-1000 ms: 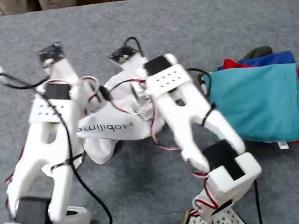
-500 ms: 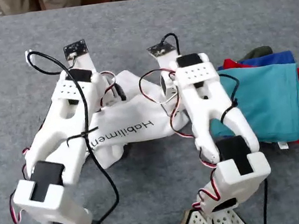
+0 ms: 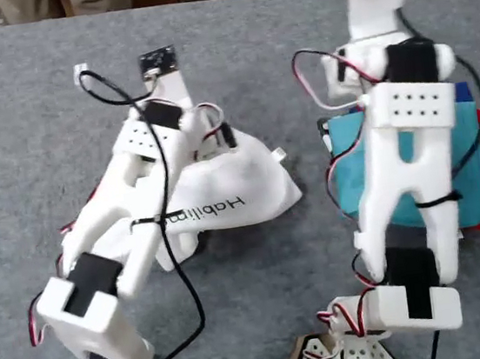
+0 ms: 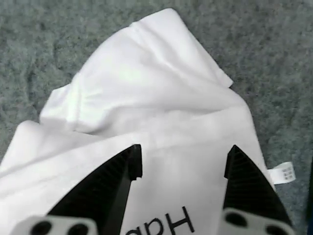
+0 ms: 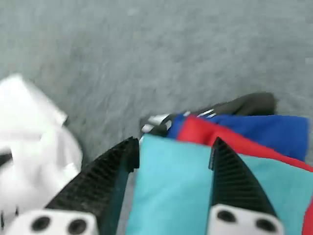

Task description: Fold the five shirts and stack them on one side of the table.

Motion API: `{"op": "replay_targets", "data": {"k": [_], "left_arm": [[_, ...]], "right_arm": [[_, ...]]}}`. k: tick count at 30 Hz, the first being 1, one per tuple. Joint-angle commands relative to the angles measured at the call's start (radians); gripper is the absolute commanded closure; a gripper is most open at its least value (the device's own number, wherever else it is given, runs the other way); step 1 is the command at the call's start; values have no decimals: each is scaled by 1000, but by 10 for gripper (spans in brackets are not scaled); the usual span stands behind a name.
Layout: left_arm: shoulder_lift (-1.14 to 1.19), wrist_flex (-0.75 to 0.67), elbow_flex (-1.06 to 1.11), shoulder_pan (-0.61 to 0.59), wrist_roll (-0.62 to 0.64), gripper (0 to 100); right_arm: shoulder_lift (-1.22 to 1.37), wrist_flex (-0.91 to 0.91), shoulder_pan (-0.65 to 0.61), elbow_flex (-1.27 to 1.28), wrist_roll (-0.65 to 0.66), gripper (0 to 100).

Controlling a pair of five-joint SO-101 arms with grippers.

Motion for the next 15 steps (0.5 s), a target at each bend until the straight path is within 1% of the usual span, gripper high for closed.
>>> {"op": "replay_targets", "data": {"k": [1,5,9,11,12,15], "left_arm": [[47,-29,-114,51,52,725],[188,-26,-238,87,94,726],[334,-20,-359,101,135,726],[386,18,-428,103,149,729],[412,49,-470,103,149,747],[475,133,-592,95,147,865]], "right_arm": [[-16,-104,81,-58,-86,765],[-8,-127,147,-62,-100,765],[-7,-147,186,-62,-103,765],[-7,-147,191,-62,-103,765],[-5,-147,191,-62,-101,765],[-1,-147,191,-62,-100,764]]}}
